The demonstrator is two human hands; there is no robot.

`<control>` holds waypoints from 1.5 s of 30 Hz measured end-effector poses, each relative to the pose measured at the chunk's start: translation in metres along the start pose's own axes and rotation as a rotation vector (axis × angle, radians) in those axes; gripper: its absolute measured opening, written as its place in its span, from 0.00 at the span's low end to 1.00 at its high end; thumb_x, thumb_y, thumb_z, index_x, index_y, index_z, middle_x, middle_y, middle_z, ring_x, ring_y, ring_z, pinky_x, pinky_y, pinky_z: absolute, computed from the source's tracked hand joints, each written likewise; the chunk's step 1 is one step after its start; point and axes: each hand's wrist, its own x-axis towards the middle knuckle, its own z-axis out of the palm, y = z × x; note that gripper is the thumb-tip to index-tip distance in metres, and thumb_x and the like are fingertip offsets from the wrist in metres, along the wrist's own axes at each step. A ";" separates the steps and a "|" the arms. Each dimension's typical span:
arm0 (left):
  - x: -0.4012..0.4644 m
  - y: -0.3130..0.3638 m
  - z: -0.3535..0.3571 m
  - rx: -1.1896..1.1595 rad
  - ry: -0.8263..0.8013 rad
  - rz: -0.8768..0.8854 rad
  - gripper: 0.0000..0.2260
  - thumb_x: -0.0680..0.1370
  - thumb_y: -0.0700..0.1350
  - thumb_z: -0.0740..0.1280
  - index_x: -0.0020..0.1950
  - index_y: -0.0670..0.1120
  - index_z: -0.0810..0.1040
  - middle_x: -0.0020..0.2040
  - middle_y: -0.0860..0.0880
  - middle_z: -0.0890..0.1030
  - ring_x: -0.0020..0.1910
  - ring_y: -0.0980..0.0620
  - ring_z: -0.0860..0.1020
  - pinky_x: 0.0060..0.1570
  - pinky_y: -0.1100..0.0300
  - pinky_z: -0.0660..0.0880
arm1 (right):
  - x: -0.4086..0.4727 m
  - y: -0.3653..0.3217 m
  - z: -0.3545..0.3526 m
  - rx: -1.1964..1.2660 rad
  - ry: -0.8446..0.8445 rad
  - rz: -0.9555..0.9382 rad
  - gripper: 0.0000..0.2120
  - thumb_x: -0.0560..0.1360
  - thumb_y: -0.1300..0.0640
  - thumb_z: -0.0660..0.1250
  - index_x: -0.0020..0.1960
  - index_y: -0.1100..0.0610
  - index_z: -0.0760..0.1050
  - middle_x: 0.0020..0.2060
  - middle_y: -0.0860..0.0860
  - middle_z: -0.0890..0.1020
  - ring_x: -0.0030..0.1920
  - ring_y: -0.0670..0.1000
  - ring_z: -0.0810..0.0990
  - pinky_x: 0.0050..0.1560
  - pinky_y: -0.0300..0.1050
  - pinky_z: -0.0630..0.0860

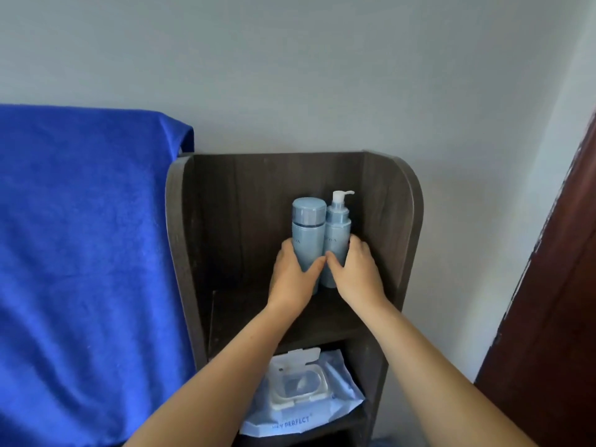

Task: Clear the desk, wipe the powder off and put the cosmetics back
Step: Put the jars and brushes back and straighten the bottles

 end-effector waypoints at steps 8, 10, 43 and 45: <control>-0.017 -0.003 -0.032 0.021 0.000 -0.046 0.25 0.73 0.49 0.70 0.66 0.49 0.65 0.63 0.50 0.73 0.61 0.52 0.72 0.58 0.53 0.72 | -0.010 -0.003 -0.002 0.121 0.015 0.044 0.17 0.74 0.50 0.67 0.56 0.61 0.69 0.51 0.57 0.78 0.50 0.57 0.78 0.44 0.48 0.74; -0.030 -0.003 -0.039 0.013 0.007 -0.004 0.25 0.72 0.50 0.70 0.66 0.50 0.65 0.62 0.51 0.74 0.60 0.54 0.73 0.59 0.53 0.73 | -0.023 -0.008 -0.010 0.148 0.042 0.032 0.17 0.73 0.50 0.67 0.55 0.59 0.70 0.48 0.54 0.78 0.47 0.54 0.78 0.41 0.45 0.71; -0.233 -0.329 -0.467 0.037 0.059 -0.484 0.18 0.70 0.43 0.73 0.54 0.53 0.68 0.50 0.55 0.77 0.52 0.52 0.77 0.51 0.55 0.75 | -0.361 -0.221 0.361 0.238 -0.482 0.258 0.13 0.68 0.50 0.69 0.47 0.42 0.65 0.32 0.50 0.77 0.34 0.51 0.79 0.40 0.52 0.79; -0.233 -0.350 -0.465 0.037 0.047 -0.499 0.19 0.70 0.43 0.73 0.54 0.54 0.68 0.51 0.54 0.78 0.52 0.53 0.78 0.48 0.60 0.74 | -0.371 -0.217 0.388 0.233 -0.486 0.289 0.13 0.70 0.53 0.70 0.49 0.47 0.67 0.31 0.47 0.76 0.33 0.50 0.79 0.40 0.53 0.80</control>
